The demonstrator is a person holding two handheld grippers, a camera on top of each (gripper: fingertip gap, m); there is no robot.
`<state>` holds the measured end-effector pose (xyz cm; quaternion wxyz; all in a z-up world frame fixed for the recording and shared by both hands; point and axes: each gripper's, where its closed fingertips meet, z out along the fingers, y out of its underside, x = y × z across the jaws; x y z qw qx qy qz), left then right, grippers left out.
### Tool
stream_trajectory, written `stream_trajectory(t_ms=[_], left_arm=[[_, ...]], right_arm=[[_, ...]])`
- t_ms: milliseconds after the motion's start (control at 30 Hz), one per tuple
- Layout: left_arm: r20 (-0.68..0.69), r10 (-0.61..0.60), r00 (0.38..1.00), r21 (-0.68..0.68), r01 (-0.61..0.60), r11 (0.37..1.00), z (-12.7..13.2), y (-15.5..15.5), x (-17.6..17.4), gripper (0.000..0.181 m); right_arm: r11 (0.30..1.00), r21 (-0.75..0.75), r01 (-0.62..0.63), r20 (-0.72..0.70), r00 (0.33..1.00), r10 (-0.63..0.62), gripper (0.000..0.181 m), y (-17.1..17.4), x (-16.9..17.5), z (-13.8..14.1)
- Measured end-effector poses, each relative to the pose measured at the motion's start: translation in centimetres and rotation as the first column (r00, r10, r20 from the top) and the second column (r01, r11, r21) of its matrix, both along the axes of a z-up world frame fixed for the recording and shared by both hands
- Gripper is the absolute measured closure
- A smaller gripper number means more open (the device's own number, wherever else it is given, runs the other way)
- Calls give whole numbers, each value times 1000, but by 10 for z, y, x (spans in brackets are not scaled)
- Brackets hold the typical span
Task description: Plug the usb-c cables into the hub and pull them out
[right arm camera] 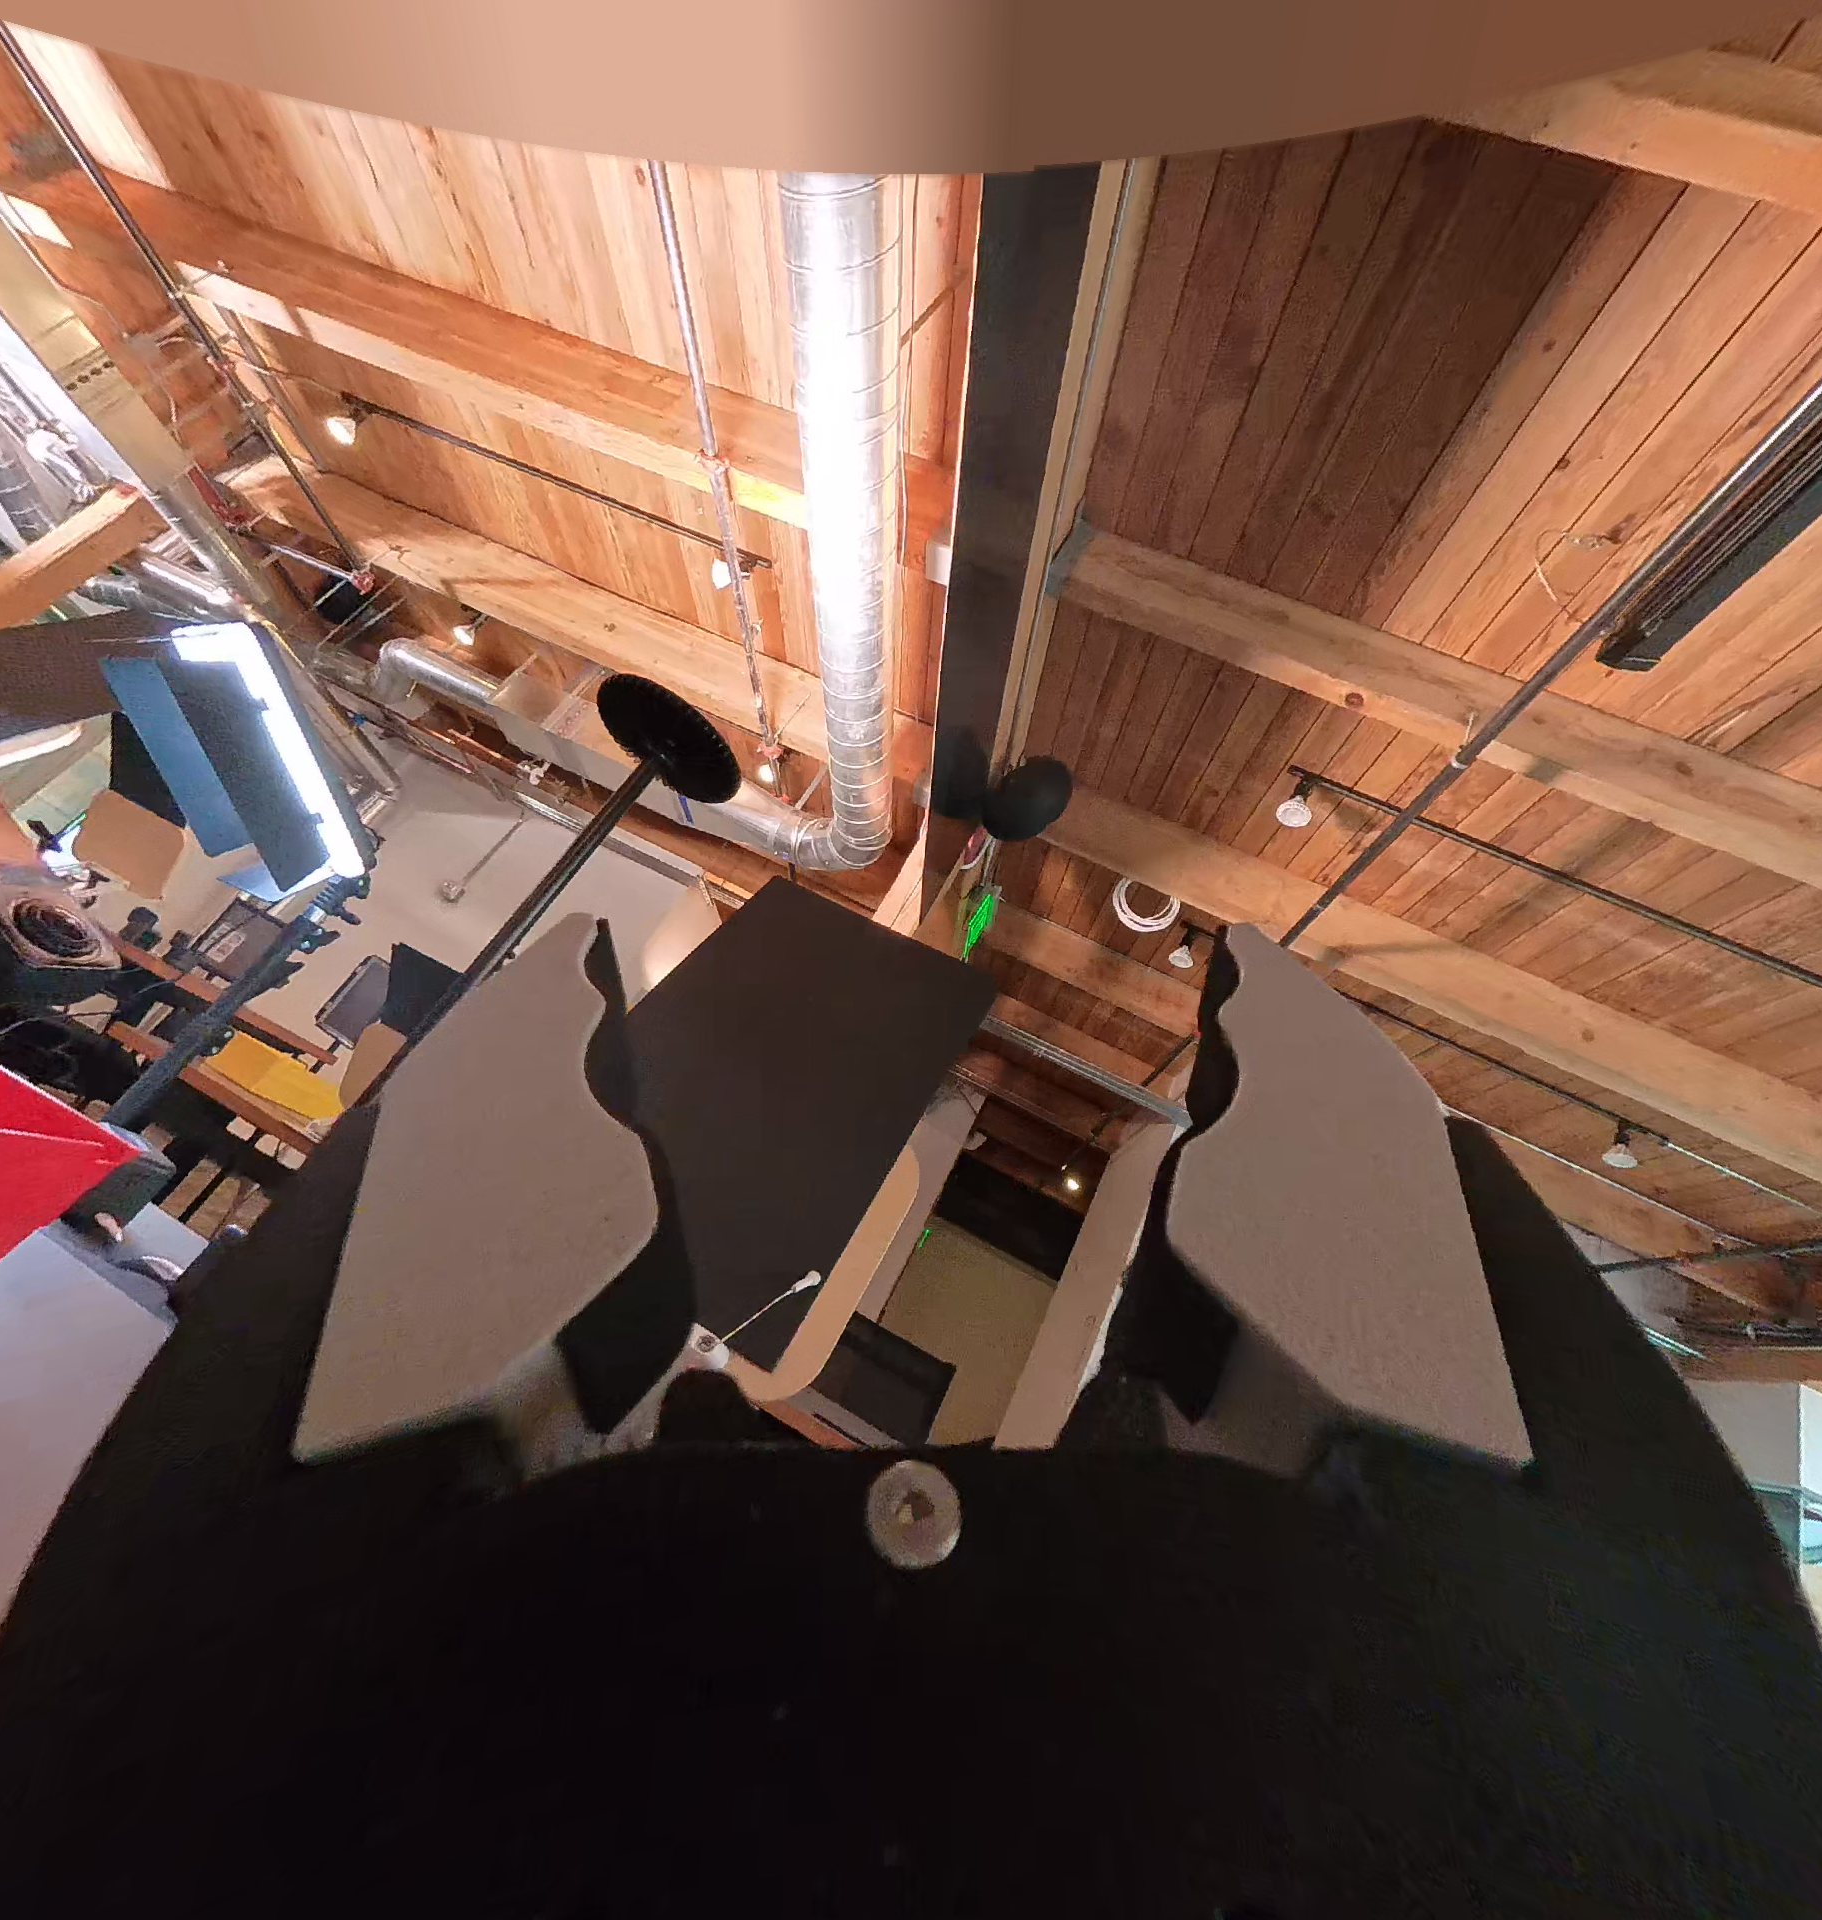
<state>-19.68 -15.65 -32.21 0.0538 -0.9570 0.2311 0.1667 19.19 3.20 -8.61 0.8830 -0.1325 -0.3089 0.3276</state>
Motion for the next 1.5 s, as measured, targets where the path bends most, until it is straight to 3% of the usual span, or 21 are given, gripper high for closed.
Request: stream_trajectory(t_ms=[133,367,500,600,667,800,933,1200,1500], left_arm=[[152,25,988,101,-40,994,-26,10,1,142],[82,50,995,153,-63,986,-38,3,-19,149],[146,56,988,137,-76,988,-42,1,-15,169],[181,58,982,202,-95,975,-31,0,-16,170],[168,48,985,340,-104,935,-3,2,-19,170],[125,11,992,630,-88,771,80,0,-19,172],[9,-33,999,852,9,524,162,-7,-12,174],[-152,-74,986,984,158,84,270,-18,11,173],[-316,-135,939,947,305,-97,348,-5,47,173]], right_arm=[[1000,14,22,-1,1000,-22,78,0,3,2],[999,-29,-31,-33,999,30,81,5,8,4],[999,-21,-26,-21,999,25,81,2,5,2],[1000,2,3,-8,1000,-3,82,1,4,2],[1000,5,9,-13,1000,-9,84,1,5,2],[999,-22,-28,-36,999,28,85,2,6,3],[1000,-8,-7,-29,1000,6,86,-3,5,6],[999,22,26,-31,999,-25,87,-11,6,12],[999,27,38,-50,998,-37,89,-9,10,16]])
